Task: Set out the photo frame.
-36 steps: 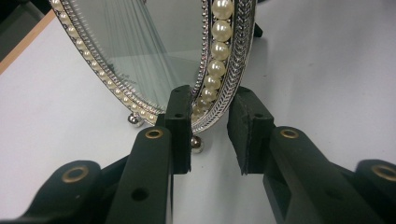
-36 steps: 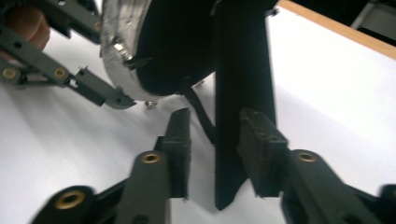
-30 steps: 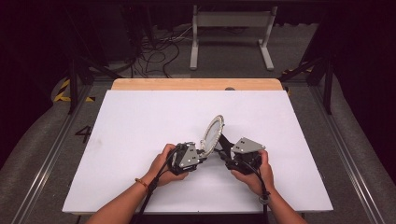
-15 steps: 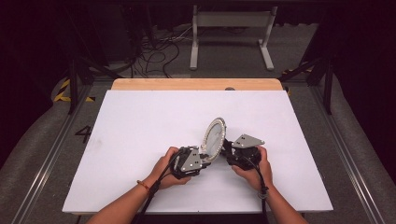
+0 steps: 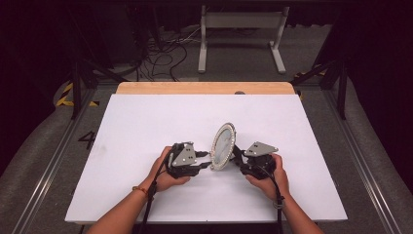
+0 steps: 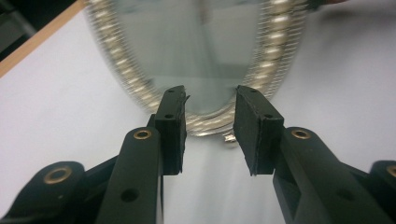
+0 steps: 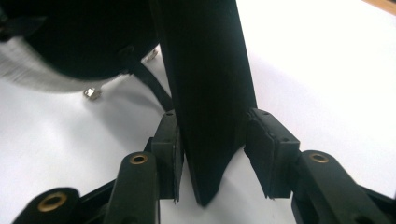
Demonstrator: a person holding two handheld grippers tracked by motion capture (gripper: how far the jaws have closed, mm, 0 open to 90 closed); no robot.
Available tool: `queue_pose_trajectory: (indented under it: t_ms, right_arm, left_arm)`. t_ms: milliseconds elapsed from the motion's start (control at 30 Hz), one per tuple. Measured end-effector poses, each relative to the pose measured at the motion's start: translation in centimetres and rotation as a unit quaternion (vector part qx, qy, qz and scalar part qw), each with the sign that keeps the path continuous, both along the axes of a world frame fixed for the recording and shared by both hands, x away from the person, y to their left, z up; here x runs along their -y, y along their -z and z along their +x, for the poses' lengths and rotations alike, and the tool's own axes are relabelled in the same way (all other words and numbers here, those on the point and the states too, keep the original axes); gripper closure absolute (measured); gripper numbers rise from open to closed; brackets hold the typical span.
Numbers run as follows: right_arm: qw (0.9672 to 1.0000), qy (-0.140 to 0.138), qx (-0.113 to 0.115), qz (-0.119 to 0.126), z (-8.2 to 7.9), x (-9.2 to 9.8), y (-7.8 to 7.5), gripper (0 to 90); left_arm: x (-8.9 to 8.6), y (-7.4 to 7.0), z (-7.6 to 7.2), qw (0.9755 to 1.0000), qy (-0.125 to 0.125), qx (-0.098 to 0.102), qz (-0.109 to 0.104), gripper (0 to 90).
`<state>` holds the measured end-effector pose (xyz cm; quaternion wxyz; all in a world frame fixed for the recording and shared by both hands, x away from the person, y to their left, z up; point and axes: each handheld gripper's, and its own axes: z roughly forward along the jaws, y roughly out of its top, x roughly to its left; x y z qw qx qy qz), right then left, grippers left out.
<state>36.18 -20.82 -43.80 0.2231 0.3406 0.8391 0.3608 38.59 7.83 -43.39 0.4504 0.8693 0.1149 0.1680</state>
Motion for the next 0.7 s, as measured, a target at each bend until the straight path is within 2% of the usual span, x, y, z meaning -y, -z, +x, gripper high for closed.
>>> queue_pose_trajectory:
  t_ms: [67,100,167,233,267,333,367,433,467,500,567,600,633,667,700]
  right_arm:
    - [0.9998,-0.015,-0.003,0.008,-0.3,0.5,-0.6,69.8]
    - [0.9997,-0.022,-0.006,0.013,-0.4,0.6,-0.7,75.9]
    - [0.9994,-0.035,0.000,0.005,-1.2,0.6,-1.1,83.4]
    - [0.9994,-0.035,0.001,0.005,-1.3,0.7,-1.1,84.0]
    - [0.9994,-0.035,0.001,0.007,-1.3,0.8,-1.2,84.5]
    - [0.9995,-0.015,0.014,0.025,-1.6,1.2,-1.9,79.0]
    - [0.9991,-0.015,0.012,0.037,-1.5,1.4,-2.2,77.4]
    - [0.9983,-0.024,0.002,0.053,-1.6,1.6,-2.3,85.0]
    - [0.9981,-0.036,-0.004,0.049,-1.9,1.6,-1.9,89.5]
    - [0.9980,-0.046,-0.004,0.042,-2.1,1.5,-1.6,90.0]
    - [0.9970,-0.070,-0.020,0.027,-2.3,1.0,-0.8,90.0]
    - [0.9970,-0.070,-0.020,0.027,-2.3,1.0,-0.8,90.0]
    - [0.9971,-0.072,-0.018,0.014,-2.3,0.8,-0.4,90.0]
    - [0.9972,-0.072,-0.018,0.011,-2.3,0.7,-0.2,90.0]
    - [0.9971,-0.073,-0.020,0.012,-2.2,0.6,0.0,90.0]
  left_arm:
    - [-0.4,0.2,0.6,0.9998,-0.020,-0.004,0.005,67.9]
    - [-0.7,0.4,1.0,0.9994,-0.030,-0.014,0.006,69.8]
    - [-0.9,0.5,1.5,0.9992,-0.036,-0.016,0.011,81.0]
    - [-0.9,0.6,1.7,0.9990,-0.040,-0.019,0.010,86.5]
    - [-0.9,0.7,2.0,0.9988,-0.043,-0.024,0.010,86.5]
    - [-0.6,1.0,2.4,0.9986,-0.044,-0.028,0.013,89.6]
    - [-0.5,1.1,2.7,0.9984,-0.042,-0.036,0.013,89.7]
    - [0.1,1.1,3.3,0.9977,-0.045,-0.050,0.004,89.8]
    - [0.3,1.0,3.8,0.9974,-0.043,-0.057,-0.007,89.8]
    - [0.6,0.9,4.4,0.9965,-0.050,-0.065,-0.014,89.8]
    - [0.8,0.8,4.9,0.9960,-0.055,-0.068,-0.020,90.0]
    - [0.9,0.7,5.4,0.9952,-0.061,-0.073,-0.023,90.0]
    - [1.1,0.6,5.9,0.9943,-0.067,-0.079,-0.025,90.0]
    - [1.3,0.6,6.3,0.9942,-0.070,-0.076,-0.028,90.0]
    - [1.6,0.5,6.8,0.9936,-0.070,-0.083,-0.031,90.0]
